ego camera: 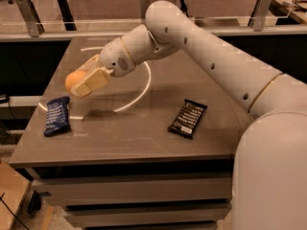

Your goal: Move orange near rxbar blueberry

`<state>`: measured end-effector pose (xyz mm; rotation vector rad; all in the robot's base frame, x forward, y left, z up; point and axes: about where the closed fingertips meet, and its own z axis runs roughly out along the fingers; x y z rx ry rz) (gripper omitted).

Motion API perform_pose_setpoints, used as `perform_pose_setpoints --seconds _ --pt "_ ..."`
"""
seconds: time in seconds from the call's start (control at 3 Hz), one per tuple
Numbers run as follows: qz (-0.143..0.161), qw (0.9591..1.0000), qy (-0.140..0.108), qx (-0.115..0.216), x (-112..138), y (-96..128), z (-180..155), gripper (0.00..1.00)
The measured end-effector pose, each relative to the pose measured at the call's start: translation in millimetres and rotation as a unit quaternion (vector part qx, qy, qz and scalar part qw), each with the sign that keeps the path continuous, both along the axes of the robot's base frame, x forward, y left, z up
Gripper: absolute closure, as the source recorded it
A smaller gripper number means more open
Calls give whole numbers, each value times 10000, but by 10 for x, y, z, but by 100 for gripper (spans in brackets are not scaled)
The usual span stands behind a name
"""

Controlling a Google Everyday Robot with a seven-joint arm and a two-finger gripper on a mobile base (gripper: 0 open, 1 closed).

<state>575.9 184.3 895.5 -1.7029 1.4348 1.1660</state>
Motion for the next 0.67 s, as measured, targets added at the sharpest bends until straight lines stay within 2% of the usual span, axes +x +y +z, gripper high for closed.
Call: perform_pose_setpoints --seconds 0.33,0.67 --pt "247 9994 220 -35 -185 186 -235 60" --pt "282 9990 351 -60 -271 252 -422 36"
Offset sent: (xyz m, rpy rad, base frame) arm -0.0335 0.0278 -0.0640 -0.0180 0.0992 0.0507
